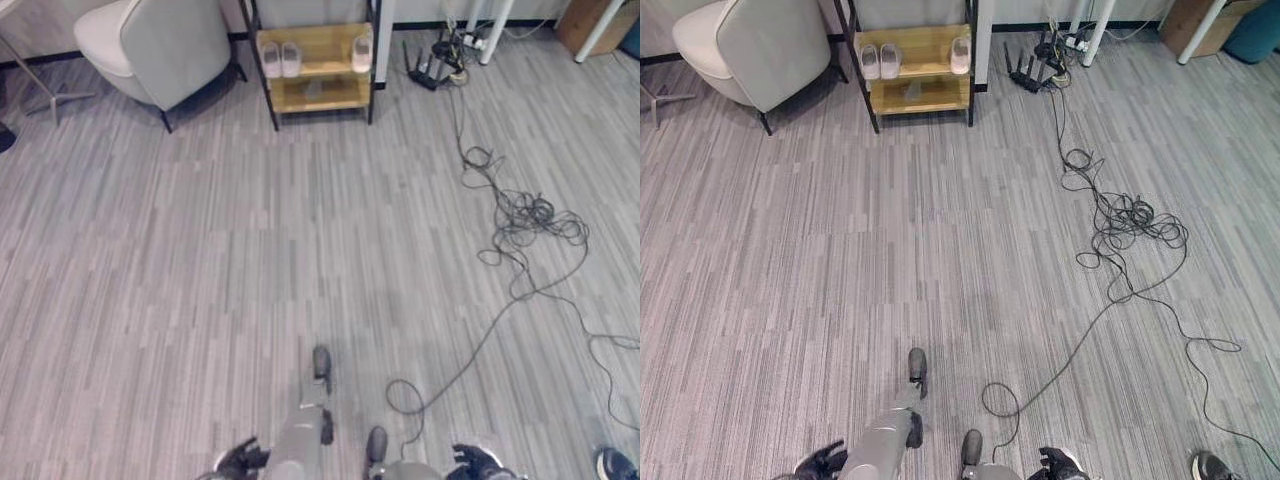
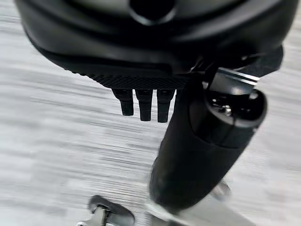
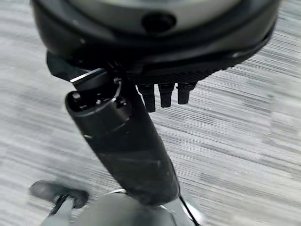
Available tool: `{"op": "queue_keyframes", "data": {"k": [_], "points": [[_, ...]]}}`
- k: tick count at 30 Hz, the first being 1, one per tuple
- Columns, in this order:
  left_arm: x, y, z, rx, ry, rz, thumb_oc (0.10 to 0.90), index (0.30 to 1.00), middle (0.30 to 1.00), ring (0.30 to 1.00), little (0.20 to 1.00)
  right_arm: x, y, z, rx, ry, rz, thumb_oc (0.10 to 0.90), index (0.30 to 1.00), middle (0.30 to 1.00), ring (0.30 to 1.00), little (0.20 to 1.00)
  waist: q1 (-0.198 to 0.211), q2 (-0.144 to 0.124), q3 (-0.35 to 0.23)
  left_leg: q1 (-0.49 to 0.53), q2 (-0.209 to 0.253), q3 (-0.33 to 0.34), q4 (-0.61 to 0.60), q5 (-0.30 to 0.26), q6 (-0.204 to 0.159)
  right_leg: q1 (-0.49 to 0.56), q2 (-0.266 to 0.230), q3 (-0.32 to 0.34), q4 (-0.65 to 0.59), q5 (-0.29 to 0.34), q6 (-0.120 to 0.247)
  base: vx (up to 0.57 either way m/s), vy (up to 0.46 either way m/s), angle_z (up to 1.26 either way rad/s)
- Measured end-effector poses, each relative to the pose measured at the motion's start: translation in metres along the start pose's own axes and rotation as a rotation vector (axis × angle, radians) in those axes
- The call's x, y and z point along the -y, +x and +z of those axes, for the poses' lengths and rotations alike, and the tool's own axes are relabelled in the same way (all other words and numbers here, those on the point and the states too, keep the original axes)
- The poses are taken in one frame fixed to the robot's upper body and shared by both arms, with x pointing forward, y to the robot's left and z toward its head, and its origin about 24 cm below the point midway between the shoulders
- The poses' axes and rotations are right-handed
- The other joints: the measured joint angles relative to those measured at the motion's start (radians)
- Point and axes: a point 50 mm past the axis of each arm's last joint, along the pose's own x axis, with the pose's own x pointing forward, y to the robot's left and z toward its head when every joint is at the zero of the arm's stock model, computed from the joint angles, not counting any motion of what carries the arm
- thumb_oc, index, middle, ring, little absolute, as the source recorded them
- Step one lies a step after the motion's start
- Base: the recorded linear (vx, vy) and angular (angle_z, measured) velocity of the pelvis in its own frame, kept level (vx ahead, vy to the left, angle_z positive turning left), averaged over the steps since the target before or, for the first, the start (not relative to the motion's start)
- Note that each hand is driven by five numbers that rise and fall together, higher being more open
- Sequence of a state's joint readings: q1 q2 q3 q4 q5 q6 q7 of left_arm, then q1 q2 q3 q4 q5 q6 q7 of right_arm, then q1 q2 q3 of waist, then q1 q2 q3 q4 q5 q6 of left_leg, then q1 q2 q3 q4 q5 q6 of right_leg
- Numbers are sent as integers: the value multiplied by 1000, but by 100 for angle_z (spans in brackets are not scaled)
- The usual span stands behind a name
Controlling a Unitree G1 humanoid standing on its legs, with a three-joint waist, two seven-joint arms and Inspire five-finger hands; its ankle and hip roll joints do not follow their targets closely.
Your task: Arrange the slippers neatly on the shoe rack.
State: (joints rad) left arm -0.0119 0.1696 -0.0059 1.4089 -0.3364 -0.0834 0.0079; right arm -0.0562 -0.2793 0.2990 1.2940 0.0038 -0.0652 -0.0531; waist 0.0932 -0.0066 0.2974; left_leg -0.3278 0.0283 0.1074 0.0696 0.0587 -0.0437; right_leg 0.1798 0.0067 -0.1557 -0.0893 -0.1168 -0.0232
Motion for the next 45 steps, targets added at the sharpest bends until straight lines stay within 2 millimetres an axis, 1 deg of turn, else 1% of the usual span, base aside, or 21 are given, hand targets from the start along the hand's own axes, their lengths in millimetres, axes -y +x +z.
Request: {"op": "queue_keyframes", "data": {"k": [3, 6, 9, 11, 13, 16, 21, 23, 26, 27, 28, 29, 32, 33, 34, 35, 37, 40, 41, 42, 45], "points": [[-19, -3, -14, -50, 46, 44, 800, 900, 900, 900, 900, -17, -4, -17, -48, 33, 47, 800, 900, 900, 900, 900, -13, -77, -72, 26, -53, 64, 45, 23, 91, -35, -73, 11, 203, -111, 84, 413, 220, -18], [-17, 0, 16, 58, 144, 36, 800, 900, 900, 900, 900, -16, -4, -13, -26, 101, 43, 800, 900, 900, 900, 900, -29, -79, -81, 143, -87, 58, -3, -11, 139, -270, -157, 49, 802, -116, 136, 342, 156, 2], [-16, 1, 40, 121, 239, 35, 800, 900, 900, 900, 900, -10, -3, -3, 20, 101, 28, 800, 900, 900, 900, 900, -66, -63, -81, 215, -110, 35, -11, -30, 175, -376, -165, 89, 998, -96, 129, 314, 54, 30], [2, -2, 89, 296, 241, -7, 800, 900, 900, 900, 900, 3, -2, 8, 70, 91, 3, 800, 900, 900, 900, 900, -69, -39, -74, 297, -113, 21, -36, -85, 184, -481, -145, 69, 933, -106, 116, 608, -60, 12], [13, -5, 102, 356, 245, -38, 800, 900, 900, 900, 900, 10, -2, 11, 85, 73, -6, 800, 900, 900, 900, 900, -85, -19, -70, 343, -107, 13, -44, -128, 167, -517, -127, -2, 705, -103, 84, 601, -173, -6], [25, -11, 119, 447, 331, -57, 800, 900, 900, 900, 900, 8, -3, 12, 106, 224, -5, 800, 900, 900, 900, 900, -154, -28, -59, 396, -129, -31, -45, -186, 136, -569, -81, 53, 255, 9, 94, 534, -181, 41], [33, -8, 88, 397, 370, -90, 800, 900, 900, 900, 900, -2, -9, -26, -8, 371, -14, 800, 900, 900, 900, 900, -179, -9, -61, 582, -137, -78, -58, -273, 74, -560, -64, 11, 182, 169, 37, 483, -236, 31], [35, -5, 71, 334, 359, -89, 800, 900, 900, 900, 900, 3, -11, -35, -37, 368, -35, 800, 900, 900, 900, 900, -186, 11, -68, 598, -122, -115, 24, -295, 40, -509, -59, 23, 192, 309, 3, 281, -202, 27], [31, -3, 51, 262, 336, -81, 800, 900, 900, 900, 900, 15, -7, -19, 19, 367, -67, 800, 900, 900, 900, 900, -175, 36, -81, 441, -66, -103, 424, -219, -27, -414, -15, 26, 174, 256, -55, 344, -509, 5], [30, -3, 56, 277, 328, -68, 800, 900, 900, 900, 900, 23, -5, 0, 85, 325, -84, 800, 900, 900, 900, 900, -157, 22, -74, 253, -7, -34, 763, 27, -31, -374, 12, 13, 173, 194, -128, 185, -228, 1], [26, -3, 69, 309, 316, -61, 800, 900, 900, 900, 900, 24, -5, 8, 124, 303, -94, 800, 900, 900, 900, 900, -138, 10, -69, 171, 42, 10, 900, 105, 9, -349, 5, 11, 169, 206, -94, 312, -212, -9], [21, -5, 80, 345, 313, -46, 800, 900, 900, 900, 900, 26, -5, 20, 164, 277, -98, 800, 900, 900, 900, 900, -125, -13, -56, 117, 66, 12, 921, 8, 14, -312, 8, 12, 167, 195, -89, 227, -129, -18], [13, -8, 102, 414, 293, -9, 800, 900, 900, 900, 900, 39, -13, 67, 368, 159, -129, 800, 900, 900, 900, 900, -118, -79, -46, -12, 101, 30, 698, -106, 8, -169, -26, -31, 124, 97, -94, 425, -56, 27], [14, -8, 103, 421, 289, -16, 800, 900, 900, 900, 900, 46, -14, 71, 388, 150, -146, 800, 900, 900, 900, 900, -116, -72, -44, -34, 109, 44, 626, -108, 7, -141, -22, -38, 113, 72, -86, 538, 34, 58], [12, -5, 95, 383, 247, -4, 800, 900, 900, 900, 900, 51, -16, 79, 419, 140, -161, 800, 900, 900, 900, 900, -112, -61, -41, -14, 85, 114, 218, -84, 1, -56, -20, -70, 83, 28, -68, 697, 63, 46], [11, -4, 89, 355, 193, 0, 800, 900, 900, 900, 900, 51, -16, 82, 423, 135, -159, 800, 900, 900, 900, 900, -106, -48, -45, -12, 61, 112, 111, -58, -4, -24, -15, -71, 69, 14, -50, 591, 62, 39], [11, -2, 78, 312, 112, 4, 800, 900, 900, 900, 900, 38, -12, 78, 386, 92, -119, 800, 900, 900, 900, 900, -57, -37, -48, 2, 1, 5, -128, 7, -20, 73, 4, -49, 22, -37, -26, 381, 53, -7], [1, -1, 65, 268, 69, 35, 800, 900, 900, 900, 900, 15, -9, 76, 369, 85, -50, 800, 900, 900, 900, 900, 17, -37, -49, 24, -16, -26, -152, 65, 23, 189, -12, 16, 5, -105, 31, 607, 192, -77], [-11, 1, 44, 165, 23, 83, 800, 900, 900, 900, 900, -6, -9, 79, 369, 50, 17, 800, 900, 900, 900, 900, 17, -97, -50, 70, -48, 21, -103, 169, 100, 200, -67, 35, 83, -107, 66, 588, 255, -93], [-14, 1, 34, 132, 24, 89, 800, 900, 900, 900, 900, -10, -10, 80, 376, 54, 30, 800, 900, 900, 900, 900, 24, -92, -49, 102, -48, 13, -104, 216, 149, 183, -72, 41, 146, -135, 86, 550, 303, -39], [-18, 1, 24, 90, 87, 100, 800, 900, 900, 900, 900, -19, -11, 69, 359, 38, 50, 800, 900, 900, 900, 900, 8, -122, -67, 161, -90, 30, -31, 75, 149, 105, -75, 57, 235, -97, 94, 362, 251, 0]]}}
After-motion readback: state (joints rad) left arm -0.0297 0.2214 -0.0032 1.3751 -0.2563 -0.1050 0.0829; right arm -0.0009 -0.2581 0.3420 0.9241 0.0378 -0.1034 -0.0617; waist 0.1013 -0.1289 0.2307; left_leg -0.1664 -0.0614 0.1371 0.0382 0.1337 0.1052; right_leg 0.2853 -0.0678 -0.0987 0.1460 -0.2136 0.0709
